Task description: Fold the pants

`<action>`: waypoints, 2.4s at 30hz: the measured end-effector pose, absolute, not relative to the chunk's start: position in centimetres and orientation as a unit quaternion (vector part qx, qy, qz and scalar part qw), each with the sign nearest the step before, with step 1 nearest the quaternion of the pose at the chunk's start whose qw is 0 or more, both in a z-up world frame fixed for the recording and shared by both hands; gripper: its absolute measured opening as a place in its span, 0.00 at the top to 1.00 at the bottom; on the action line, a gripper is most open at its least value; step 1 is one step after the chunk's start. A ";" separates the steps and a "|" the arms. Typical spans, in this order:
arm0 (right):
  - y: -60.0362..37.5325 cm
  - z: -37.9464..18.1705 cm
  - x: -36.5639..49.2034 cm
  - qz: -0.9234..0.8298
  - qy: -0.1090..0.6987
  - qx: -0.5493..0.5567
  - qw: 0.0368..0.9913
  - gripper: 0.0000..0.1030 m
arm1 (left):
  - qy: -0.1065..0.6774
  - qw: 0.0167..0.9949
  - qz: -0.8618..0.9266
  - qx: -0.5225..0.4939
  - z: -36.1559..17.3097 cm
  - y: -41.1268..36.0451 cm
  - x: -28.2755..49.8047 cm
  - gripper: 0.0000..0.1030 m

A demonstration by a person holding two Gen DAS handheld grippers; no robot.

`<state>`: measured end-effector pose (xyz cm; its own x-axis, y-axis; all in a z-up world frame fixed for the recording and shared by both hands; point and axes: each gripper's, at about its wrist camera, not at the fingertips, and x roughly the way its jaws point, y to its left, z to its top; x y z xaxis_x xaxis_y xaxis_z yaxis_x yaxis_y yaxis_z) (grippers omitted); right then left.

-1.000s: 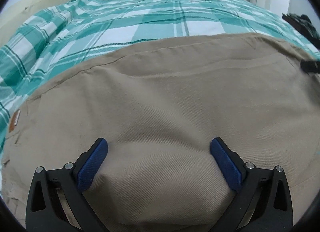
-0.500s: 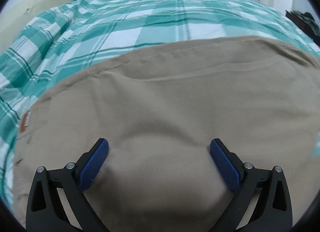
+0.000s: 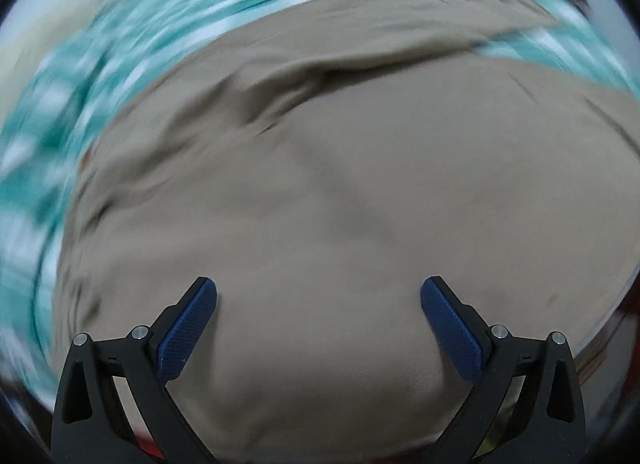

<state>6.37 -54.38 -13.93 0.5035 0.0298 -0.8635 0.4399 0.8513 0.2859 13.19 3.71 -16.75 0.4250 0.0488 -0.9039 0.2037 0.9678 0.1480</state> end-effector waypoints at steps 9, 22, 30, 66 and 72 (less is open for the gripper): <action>-44.6 -8.7 3.9 -0.113 0.403 0.182 0.890 0.22 | 0.509 0.858 0.034 0.055 -17.1 8.4 12.7 0.01; -33.6 -16.5 7.3 -0.032 0.478 0.072 0.875 0.05 | 0.476 0.878 0.012 0.039 -18.7 9.5 12.1 0.00; -33.6 -17.2 7.6 -0.037 0.467 0.059 0.882 0.04 | 0.497 0.867 0.005 0.041 -18.2 9.8 12.2 0.01; -33.8 -17.4 8.1 -0.024 0.465 0.052 0.883 0.00 | 0.540 0.838 0.001 0.076 -19.4 4.9 27.2 0.04; -33.8 -17.5 8.3 -0.020 0.467 0.050 0.883 0.00 | 0.483 0.872 -0.028 0.080 -14.7 5.7 24.9 0.04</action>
